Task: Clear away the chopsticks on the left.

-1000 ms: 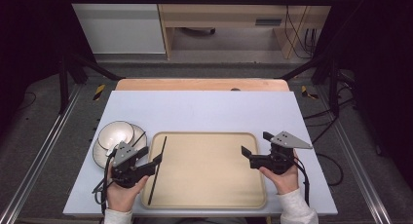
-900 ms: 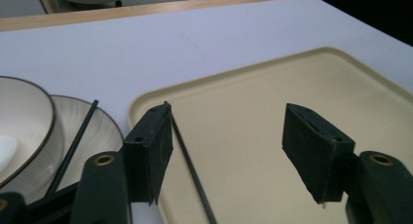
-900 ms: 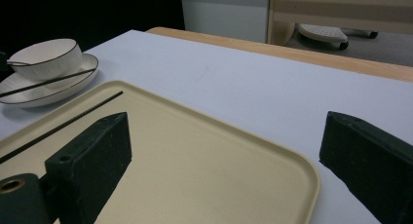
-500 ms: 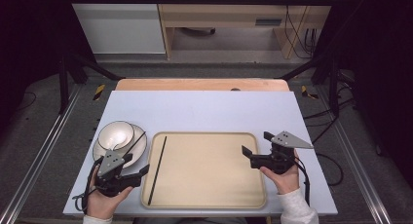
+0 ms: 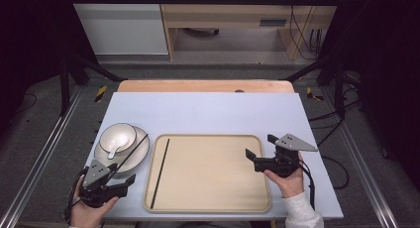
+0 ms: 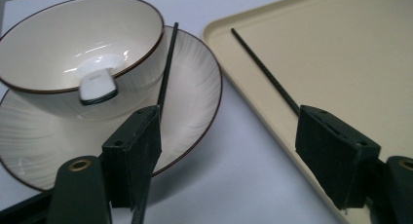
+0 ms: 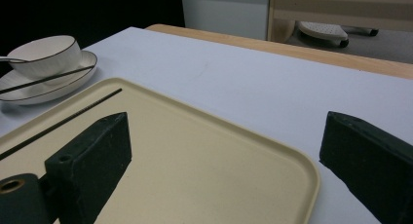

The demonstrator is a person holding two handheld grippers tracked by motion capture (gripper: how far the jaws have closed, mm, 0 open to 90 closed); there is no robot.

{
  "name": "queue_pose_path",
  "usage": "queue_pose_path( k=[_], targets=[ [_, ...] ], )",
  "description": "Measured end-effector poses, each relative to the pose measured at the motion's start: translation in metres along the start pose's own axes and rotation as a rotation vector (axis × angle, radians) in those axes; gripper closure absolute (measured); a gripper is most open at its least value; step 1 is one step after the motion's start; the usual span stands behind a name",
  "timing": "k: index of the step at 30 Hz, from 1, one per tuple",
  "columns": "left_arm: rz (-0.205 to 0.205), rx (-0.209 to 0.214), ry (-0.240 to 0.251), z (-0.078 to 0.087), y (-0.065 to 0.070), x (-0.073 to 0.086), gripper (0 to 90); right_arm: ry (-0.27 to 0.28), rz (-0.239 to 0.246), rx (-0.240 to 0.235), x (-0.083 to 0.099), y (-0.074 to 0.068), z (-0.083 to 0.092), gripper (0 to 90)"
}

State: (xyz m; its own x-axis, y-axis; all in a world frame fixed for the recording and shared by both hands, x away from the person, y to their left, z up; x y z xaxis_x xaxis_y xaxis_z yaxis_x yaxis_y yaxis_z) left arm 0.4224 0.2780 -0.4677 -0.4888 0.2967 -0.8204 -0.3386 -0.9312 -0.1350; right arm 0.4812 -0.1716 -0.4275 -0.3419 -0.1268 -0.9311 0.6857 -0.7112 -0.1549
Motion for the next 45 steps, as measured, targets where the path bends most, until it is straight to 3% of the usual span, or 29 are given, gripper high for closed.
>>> queue_pose_path(
  k=[10, 22, 32, 45],
  targets=[
    [0.023, -0.059, -0.036, -0.020, -0.028, 0.006, 34.8, -0.003, 0.001, -0.003, 0.000, 0.000, -0.001, 4.9],
    [0.007, -0.078, -0.094, -0.043, -0.038, 0.009, 53.9, -0.002, 0.004, -0.005, 0.000, -0.001, -0.001, 4.8],
    [-0.007, -0.047, -0.128, -0.049, -0.036, 0.013, 72.3, -0.009, 0.008, -0.008, 0.001, -0.001, -0.002, 4.8],
    [-0.030, -0.027, -0.141, -0.048, -0.031, 0.012, 85.0, -0.011, 0.005, -0.006, 0.001, -0.001, -0.003, 4.8]
  ],
)
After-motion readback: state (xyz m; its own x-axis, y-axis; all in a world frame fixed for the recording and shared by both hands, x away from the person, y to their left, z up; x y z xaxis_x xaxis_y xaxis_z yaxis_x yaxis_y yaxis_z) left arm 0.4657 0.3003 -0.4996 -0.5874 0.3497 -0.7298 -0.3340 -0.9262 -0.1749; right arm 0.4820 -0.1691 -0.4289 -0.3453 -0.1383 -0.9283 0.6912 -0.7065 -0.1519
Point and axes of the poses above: each handheld gripper's, and its own axes: z roughly backward along the jaws, x roughly out of its underside, y roughly to its right, the point moved 6 cm from there along -z, roughly forward along the jaws, and after that the axes turned 10 degrees about -x, right-handed, at the moved point
